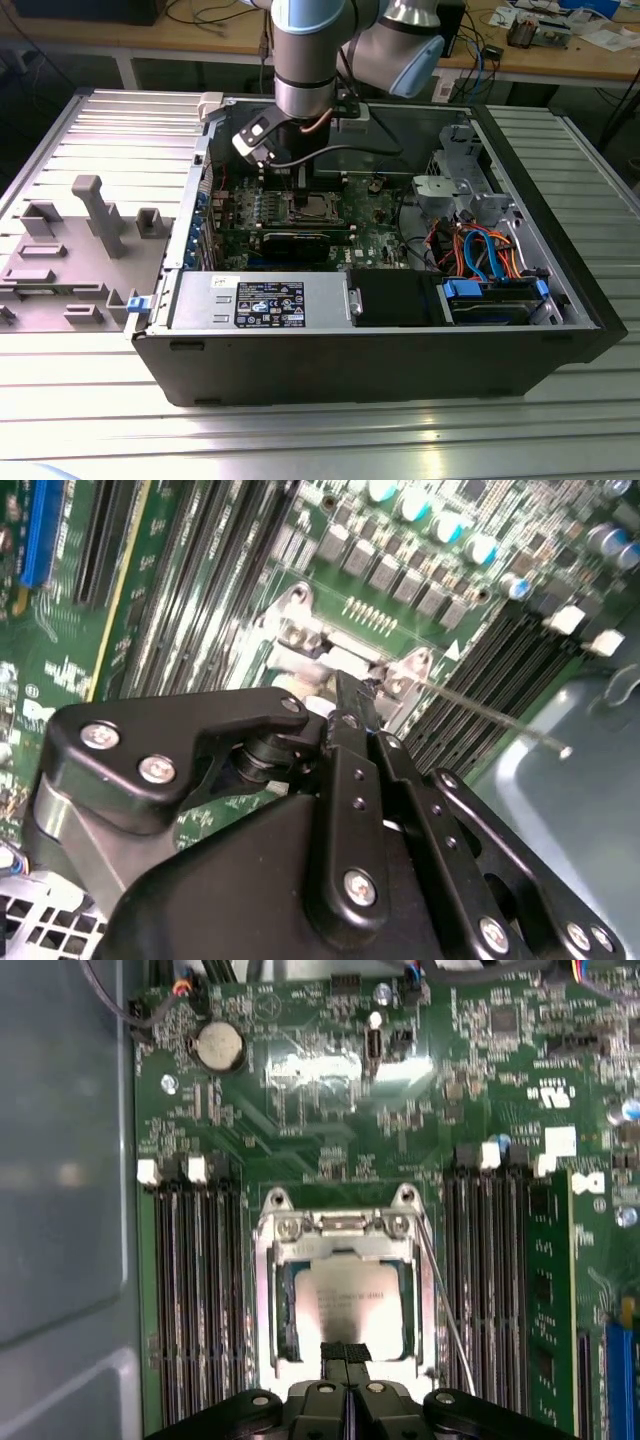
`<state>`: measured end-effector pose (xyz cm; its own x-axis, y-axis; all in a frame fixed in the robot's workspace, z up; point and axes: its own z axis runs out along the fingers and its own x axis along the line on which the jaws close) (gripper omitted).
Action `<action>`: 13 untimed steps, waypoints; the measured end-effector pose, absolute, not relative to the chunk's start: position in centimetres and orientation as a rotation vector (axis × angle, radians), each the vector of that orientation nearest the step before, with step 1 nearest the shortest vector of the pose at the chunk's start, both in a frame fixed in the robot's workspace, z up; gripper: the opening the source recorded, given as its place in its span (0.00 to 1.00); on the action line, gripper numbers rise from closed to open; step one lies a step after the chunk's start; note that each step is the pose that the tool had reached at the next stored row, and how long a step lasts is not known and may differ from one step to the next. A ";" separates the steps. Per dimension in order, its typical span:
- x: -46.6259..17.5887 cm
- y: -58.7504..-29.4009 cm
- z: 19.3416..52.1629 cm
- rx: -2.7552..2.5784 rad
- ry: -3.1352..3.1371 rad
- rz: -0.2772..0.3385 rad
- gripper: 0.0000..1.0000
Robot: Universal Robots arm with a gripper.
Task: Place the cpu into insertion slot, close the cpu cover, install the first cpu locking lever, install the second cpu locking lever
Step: 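Close the cpu cover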
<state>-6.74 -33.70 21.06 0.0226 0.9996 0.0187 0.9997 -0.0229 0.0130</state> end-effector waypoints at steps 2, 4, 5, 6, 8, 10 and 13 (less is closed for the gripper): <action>-6.3 -33.7 21.1 -2.230 -2.207 -0.035 0.11; -5.8 -33.7 21.1 -2.211 -2.225 -0.035 0.11; -5.7 -33.7 21.1 -2.203 -2.234 -0.035 0.11; -5.7 -33.7 21.1 -2.197 -2.239 -0.035 0.11; -5.6 -33.7 21.1 -2.184 -2.252 -0.035 0.11; -5.6 -33.8 21.1 -2.163 -2.272 -0.035 0.11; -5.6 -33.8 21.1 -2.160 -2.275 -0.035 0.11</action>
